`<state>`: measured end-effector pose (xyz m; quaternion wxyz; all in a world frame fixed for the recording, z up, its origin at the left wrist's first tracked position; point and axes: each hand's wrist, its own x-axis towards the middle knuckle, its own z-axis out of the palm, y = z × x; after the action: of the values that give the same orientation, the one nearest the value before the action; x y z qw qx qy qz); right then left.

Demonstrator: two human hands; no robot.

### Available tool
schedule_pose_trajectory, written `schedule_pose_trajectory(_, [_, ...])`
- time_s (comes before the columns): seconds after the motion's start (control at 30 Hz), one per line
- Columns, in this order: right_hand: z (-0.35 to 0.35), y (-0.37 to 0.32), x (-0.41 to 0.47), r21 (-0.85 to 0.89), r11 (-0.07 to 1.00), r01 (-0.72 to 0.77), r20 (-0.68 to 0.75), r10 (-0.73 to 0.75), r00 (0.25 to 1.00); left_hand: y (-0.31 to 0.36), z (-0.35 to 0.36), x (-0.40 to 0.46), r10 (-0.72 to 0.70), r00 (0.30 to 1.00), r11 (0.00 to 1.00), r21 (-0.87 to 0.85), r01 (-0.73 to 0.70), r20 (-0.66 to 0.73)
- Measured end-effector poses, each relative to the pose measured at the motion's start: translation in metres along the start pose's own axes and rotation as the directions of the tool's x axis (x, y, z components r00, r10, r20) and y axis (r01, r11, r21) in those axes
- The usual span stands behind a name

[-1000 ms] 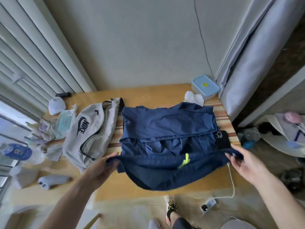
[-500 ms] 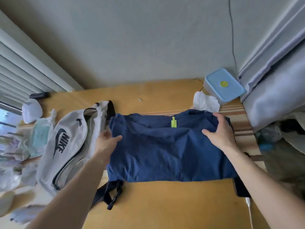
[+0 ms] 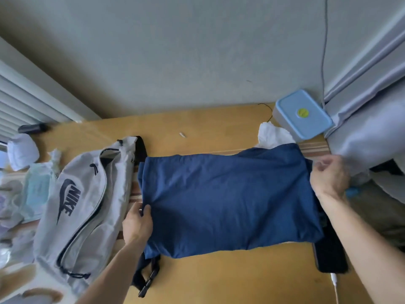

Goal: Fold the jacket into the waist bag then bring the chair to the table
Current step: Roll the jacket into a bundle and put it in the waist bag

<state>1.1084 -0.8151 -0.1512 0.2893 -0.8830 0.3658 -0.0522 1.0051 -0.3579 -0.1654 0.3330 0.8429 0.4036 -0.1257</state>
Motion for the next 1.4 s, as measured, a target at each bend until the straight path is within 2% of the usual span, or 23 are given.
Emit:
schedule_pose_trajectory(0.07, [0.004,-0.011,-0.011,-0.038,0.961,0.274,-0.039,-0.275,0.961,-0.001,0.0,0.0,-0.044,0.999,0.999,-0.011,0.044,0.013])
schedule_pose_trajectory(0.17, [0.026,-0.03,-0.051,-0.024,0.699,0.715,0.061,-0.713,0.698,-0.002,0.001,-0.002,-0.084,0.994,0.994,0.078,0.079,0.067])
schedule_pose_trajectory(0.23, [0.051,-0.033,-0.091,-0.017,0.55,0.835,0.213,-0.814,0.54,-0.004,0.0,-0.005,-0.102,0.989,0.984,0.156,0.084,0.11])
schedule_pose_trajectory(0.27, [0.064,-0.031,-0.109,-0.033,0.511,0.859,0.311,-0.812,0.494,-0.005,0.0,-0.006,-0.102,0.986,0.979,0.188,0.076,0.132])
schedule_pose_trajectory(0.3, [0.078,-0.029,-0.123,-0.063,0.495,0.866,0.415,-0.776,0.474,-0.007,0.001,-0.006,-0.091,0.983,0.979,0.196,0.059,0.158])
schedule_pose_trajectory(0.37, [0.1,-0.025,-0.133,-0.15,0.518,0.842,0.569,-0.652,0.502,-0.01,0.0,-0.007,-0.045,0.974,0.994,0.11,0.021,0.223])
schedule_pose_trajectory(0.5, [0.121,-0.018,-0.134,-0.242,0.523,0.817,0.606,-0.576,0.548,-0.006,-0.018,-0.019,0.059,0.953,0.982,-0.19,-0.001,0.298])
schedule_pose_trajectory(0.63, [0.118,-0.023,-0.134,-0.198,0.566,0.801,0.639,-0.545,0.543,0.04,-0.051,-0.057,0.268,0.878,0.857,-0.515,-0.029,0.396])
schedule_pose_trajectory(0.7, [0.103,-0.035,-0.128,0.003,0.743,0.669,0.672,-0.497,0.549,0.078,-0.055,-0.084,0.448,0.783,0.814,-0.56,-0.156,0.432])
schedule_pose_trajectory(0.73, [0.088,-0.041,-0.124,0.174,0.869,0.462,0.685,-0.444,0.578,0.098,-0.051,-0.098,0.519,0.732,0.796,-0.561,-0.226,0.442])
schedule_pose_trajectory(0.77, [0.07,-0.043,-0.12,0.35,0.922,0.165,0.692,-0.373,0.618,0.119,-0.041,-0.111,0.569,0.686,0.784,-0.549,-0.289,0.453])
schedule_pose_trajectory(0.8, [0.048,-0.042,-0.114,0.484,0.868,-0.112,0.694,-0.303,0.653,0.139,-0.027,-0.124,0.609,0.641,0.775,-0.524,-0.353,0.468])
schedule_pose_trajectory(0.87, [0.002,-0.024,-0.1,0.607,0.65,-0.458,0.707,-0.178,0.684,0.178,0.015,-0.151,0.689,0.546,0.724,-0.438,-0.532,0.476])
schedule_pose_trajectory(0.97, [-0.053,0.02,-0.081,0.674,0.452,-0.585,0.67,-0.039,0.741,0.215,0.083,-0.189,0.712,0.38,0.636,-0.311,-0.707,0.591])
schedule_pose_trajectory(1.0, [-0.067,0.032,-0.077,0.695,0.442,-0.567,0.633,0.0,0.774,0.218,0.101,-0.197,0.672,0.33,0.633,-0.283,-0.72,0.663])
schedule_pose_trajectory(1.07, [-0.084,0.051,-0.075,0.685,0.588,-0.43,0.504,0.045,0.863,0.208,0.124,-0.201,0.662,0.301,0.584,-0.219,-0.782,0.687])
schedule_pose_trajectory(1.1, [-0.088,0.058,-0.075,0.633,0.713,-0.301,0.405,0.027,0.914,0.197,0.13,-0.195,0.733,0.33,0.509,-0.158,-0.846,0.595])
schedule_pose_trajectory(1.17, [-0.082,0.063,-0.081,0.45,0.892,0.049,0.207,-0.158,0.966,0.169,0.135,-0.172,0.858,0.381,0.382,0.067,-0.922,0.345])
schedule_pose_trajectory(1.2, [-0.074,0.062,-0.086,0.358,0.908,0.217,0.16,-0.288,0.944,0.157,0.137,-0.16,0.868,0.41,0.368,0.19,-0.91,0.282])
schedule_pose_trajectory(1.23, [-0.061,0.058,-0.091,0.269,0.894,0.357,0.174,-0.41,0.895,0.146,0.138,-0.146,0.846,0.443,0.359,0.298,-0.885,0.296])
schedule_pose_trajectory(1.3, [-0.029,0.057,-0.098,0.067,0.826,0.56,0.311,-0.551,0.775,0.132,0.147,-0.123,0.749,0.485,0.314,0.402,-0.86,0.452])
schedule_pose_trajectory(1.37, [0.002,0.064,-0.097,-0.141,0.72,0.679,0.482,-0.549,0.682,0.122,0.155,-0.105,0.676,0.492,0.333,0.368,-0.868,0.549])
schedule_pose_trajectory(1.4, [0.013,0.07,-0.094,-0.209,0.676,0.707,0.552,-0.515,0.656,0.118,0.157,-0.101,0.677,0.513,0.404,0.315,-0.859,0.528])
